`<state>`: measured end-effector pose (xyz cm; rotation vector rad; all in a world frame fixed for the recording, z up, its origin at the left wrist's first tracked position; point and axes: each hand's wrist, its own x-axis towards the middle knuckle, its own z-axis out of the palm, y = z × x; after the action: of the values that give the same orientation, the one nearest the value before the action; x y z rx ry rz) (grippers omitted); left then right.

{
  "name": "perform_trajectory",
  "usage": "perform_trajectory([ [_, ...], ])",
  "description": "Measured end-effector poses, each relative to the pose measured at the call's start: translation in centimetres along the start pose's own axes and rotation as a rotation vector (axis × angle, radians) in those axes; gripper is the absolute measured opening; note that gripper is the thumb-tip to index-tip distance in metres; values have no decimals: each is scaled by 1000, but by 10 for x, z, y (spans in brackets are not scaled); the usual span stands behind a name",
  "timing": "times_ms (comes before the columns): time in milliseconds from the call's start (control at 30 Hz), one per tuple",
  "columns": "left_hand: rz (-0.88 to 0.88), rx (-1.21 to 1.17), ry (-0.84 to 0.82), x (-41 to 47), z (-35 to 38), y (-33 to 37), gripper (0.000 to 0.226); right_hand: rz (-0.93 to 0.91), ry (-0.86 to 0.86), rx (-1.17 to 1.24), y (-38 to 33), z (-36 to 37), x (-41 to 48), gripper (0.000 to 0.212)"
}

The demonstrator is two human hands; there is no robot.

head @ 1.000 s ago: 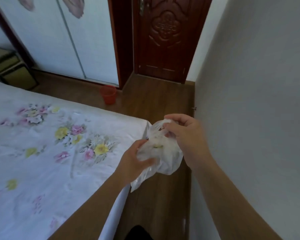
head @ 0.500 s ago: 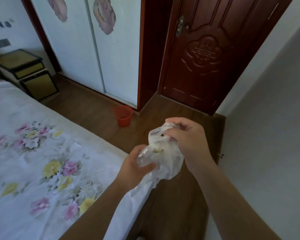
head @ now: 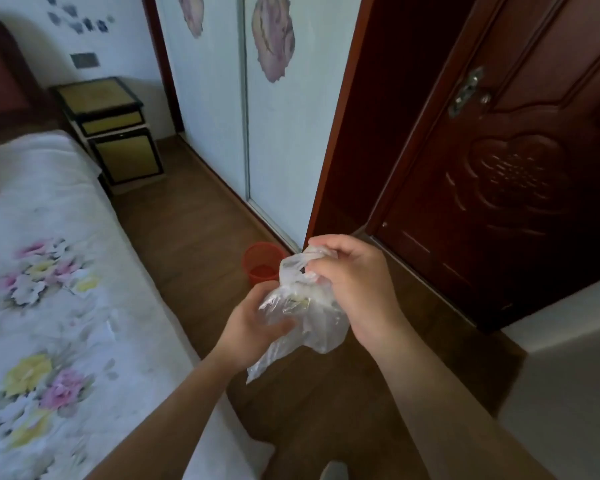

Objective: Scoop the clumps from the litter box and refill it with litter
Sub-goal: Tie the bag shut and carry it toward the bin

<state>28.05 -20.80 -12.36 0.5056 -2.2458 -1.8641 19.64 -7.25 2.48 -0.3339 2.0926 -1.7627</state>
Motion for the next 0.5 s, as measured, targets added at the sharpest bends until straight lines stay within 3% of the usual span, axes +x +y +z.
perform_trajectory([
  [300,-195,43,231,167,0,-17,55,75,-219,-53,0,1,208,32],
  [500,-291,31,327,298,-27,-61,50,97,-249,-158,27,41,352,26],
])
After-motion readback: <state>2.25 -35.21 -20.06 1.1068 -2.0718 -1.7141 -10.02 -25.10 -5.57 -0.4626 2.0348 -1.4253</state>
